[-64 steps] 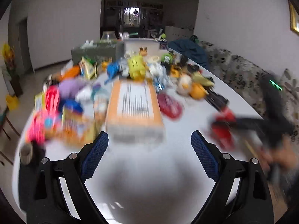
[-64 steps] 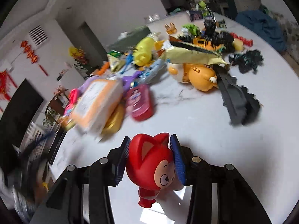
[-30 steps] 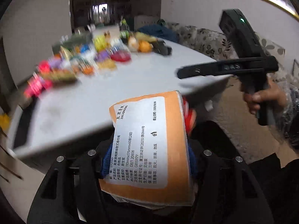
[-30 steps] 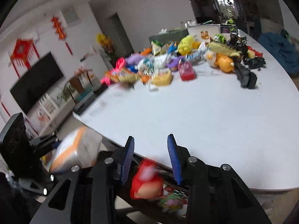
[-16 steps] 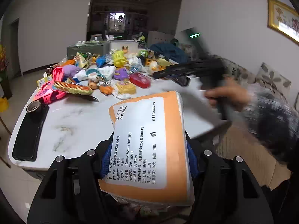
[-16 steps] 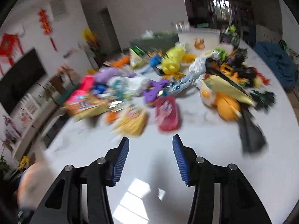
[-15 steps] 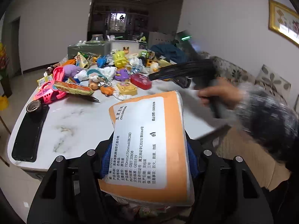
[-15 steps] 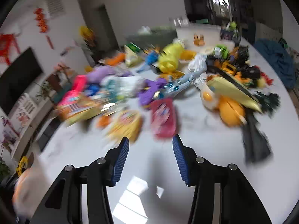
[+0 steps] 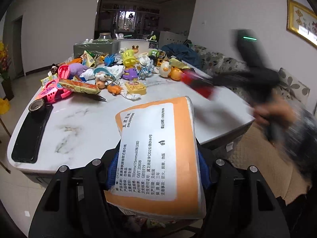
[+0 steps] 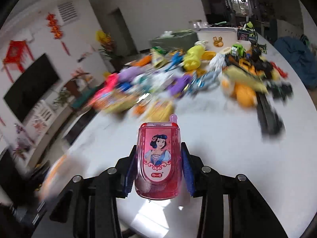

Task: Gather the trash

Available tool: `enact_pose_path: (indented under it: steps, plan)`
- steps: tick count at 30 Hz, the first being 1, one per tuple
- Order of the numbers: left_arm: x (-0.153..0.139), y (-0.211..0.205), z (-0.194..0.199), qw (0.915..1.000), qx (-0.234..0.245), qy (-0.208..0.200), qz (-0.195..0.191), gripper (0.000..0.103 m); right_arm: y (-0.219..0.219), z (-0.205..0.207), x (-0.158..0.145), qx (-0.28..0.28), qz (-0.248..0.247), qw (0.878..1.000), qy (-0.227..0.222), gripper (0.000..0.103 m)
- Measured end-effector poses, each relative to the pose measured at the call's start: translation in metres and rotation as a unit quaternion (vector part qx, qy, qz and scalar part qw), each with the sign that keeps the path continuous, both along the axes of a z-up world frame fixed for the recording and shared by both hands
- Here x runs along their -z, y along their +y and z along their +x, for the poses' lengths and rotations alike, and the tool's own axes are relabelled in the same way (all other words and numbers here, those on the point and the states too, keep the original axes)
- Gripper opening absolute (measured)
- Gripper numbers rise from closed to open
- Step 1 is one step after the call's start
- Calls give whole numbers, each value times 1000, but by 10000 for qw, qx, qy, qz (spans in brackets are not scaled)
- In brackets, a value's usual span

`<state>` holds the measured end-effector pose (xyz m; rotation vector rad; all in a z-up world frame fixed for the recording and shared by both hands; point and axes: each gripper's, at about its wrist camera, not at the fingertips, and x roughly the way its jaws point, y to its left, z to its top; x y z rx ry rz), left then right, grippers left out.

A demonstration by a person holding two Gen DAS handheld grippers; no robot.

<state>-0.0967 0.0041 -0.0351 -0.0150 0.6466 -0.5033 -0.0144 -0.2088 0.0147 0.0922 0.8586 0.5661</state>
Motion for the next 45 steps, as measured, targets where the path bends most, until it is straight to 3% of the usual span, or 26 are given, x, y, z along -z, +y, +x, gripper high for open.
enact_pose_path:
  steps: [4, 7, 9, 10, 11, 12, 14, 15, 16, 17, 20, 22, 24, 26, 29, 31, 34, 35, 36, 38, 45]
  plan:
    - [11, -17, -28, 9993, 33, -101, 369, 61, 4, -92, 26, -98, -74, 9997, 228, 41]
    - [36, -28, -50, 9976, 328, 125, 604, 61, 10, -120, 62, -171, -142, 9978, 621, 41]
    - [64, -37, -57, 9936, 513, 455, 896, 66, 16, -121, 105, -167, -181, 9936, 1099, 42]
    - [79, -40, -56, 9913, 603, 614, 992, 71, 21, -116, 129, -231, -244, 9902, 1356, 49]
    - [96, -42, -52, 9881, 683, 810, 1111, 88, 26, -111, 160, -288, -382, 9846, 1682, 63]
    - [114, -45, -48, 9849, 698, 971, 1255, 92, 31, -106, 189, -305, -565, 9788, 1947, 88]
    - [145, -46, -39, 9786, 746, 1258, 1448, 92, 35, -101, 219, -377, -766, 9718, 2199, 70]
    - [182, -49, -29, 9658, 703, 1698, 1831, 91, 35, -102, 222, -386, -779, 9700, 2271, 64]
    - [189, -48, -27, 9629, 638, 1775, 1927, 89, 33, -103, 217, -363, -701, 9714, 2238, 64]
    - [198, -42, -26, 9593, 504, 1913, 2016, 79, 28, -109, 194, -384, -527, 9772, 2019, 64]
    - [175, -29, -28, 9679, 458, 1746, 1750, 78, 14, -109, 119, -360, -268, 9914, 1230, 71]
    - [135, -13, -26, 9781, 312, 1441, 1468, 78, -2, -102, 68, -235, -87, 9982, 554, 80]
    - [101, -3, -18, 9859, 218, 1234, 1105, 84, -21, -74, 17, 200, -429, 9984, -303, 87]
    - [56, 6, -6, 9948, 196, 871, 496, 89, -38, -27, -4, 669, -877, 9909, -773, 91]
    - [12, 4, 16, 9990, 64, 430, 57, 90, -64, 60, -4, 1174, -1291, 9821, -706, 92]
    - [-2, 1, 29, 9997, -99, 244, 3, 90, -74, 116, 5, 1327, -1410, 9798, -498, 92]
    - [-16, -9, 60, 9993, -346, 104, 61, 90, -76, 198, 35, 1307, -1593, 9784, 151, 91]
    - [-18, -13, 70, 9990, -426, 78, 95, 90, -81, 203, 43, 1298, -1611, 9779, 315, 86]
    - [-19, -22, 94, 9983, -546, 102, 184, 90, -83, 213, 53, 1285, -1601, 9770, 579, 57]
    - [-14, -30, 114, 9977, -594, 183, 273, 90, -83, 212, 55, 1213, -1425, 9803, 626, 31]
    - [12, -81, 204, 9921, -686, 734, 748, 90, -83, 111, 57, 758, -931, 9915, 504, 30]
